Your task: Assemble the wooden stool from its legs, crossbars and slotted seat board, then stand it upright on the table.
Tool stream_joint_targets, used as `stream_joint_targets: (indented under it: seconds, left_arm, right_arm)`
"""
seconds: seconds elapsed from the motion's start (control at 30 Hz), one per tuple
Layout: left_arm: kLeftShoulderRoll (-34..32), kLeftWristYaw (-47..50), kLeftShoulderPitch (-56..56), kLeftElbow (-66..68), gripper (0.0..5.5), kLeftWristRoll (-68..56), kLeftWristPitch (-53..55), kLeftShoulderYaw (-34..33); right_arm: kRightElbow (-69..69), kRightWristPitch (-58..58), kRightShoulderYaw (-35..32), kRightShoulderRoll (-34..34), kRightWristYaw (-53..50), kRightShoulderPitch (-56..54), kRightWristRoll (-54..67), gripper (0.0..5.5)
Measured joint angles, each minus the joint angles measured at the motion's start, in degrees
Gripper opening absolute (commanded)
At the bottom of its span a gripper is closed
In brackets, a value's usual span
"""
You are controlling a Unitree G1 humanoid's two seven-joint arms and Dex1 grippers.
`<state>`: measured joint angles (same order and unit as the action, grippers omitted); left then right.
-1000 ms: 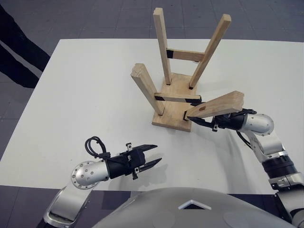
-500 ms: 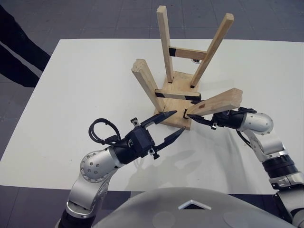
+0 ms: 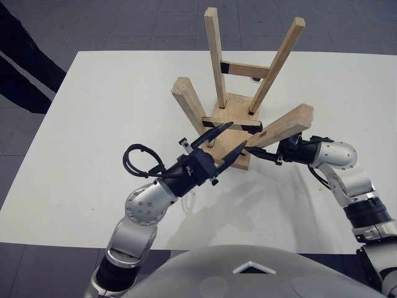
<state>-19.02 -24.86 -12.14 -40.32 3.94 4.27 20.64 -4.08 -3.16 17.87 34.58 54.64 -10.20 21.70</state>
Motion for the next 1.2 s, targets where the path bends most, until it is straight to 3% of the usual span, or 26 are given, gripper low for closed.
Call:
stream_joint_targets:
  seconds: [0.8, 1.0, 1.2]
  left_arm:
    - [9.5, 10.5, 8.5, 4.3, 2.14, 6.0, 0.3, -0.7]
    - [12.9, 13.4, 8.6, 8.4, 1.31, 6.6, 0.2, -0.4]
    - [8.2, 17.5, 10.2, 11.5, 0.14, 27.0, -5.8, 4.7]
  right_arm:
    - [0.3, 4.3, 1.6, 0.1, -1.0, -2.4, -0.9, 2.04]
    - [0.3, 4.3, 1.6, 0.1, -1.1, -2.4, -0.9, 2.04]
    - [0.4, 4.3, 2.0, -0.4, -3.0, -2.4, -1.0, 2.04]
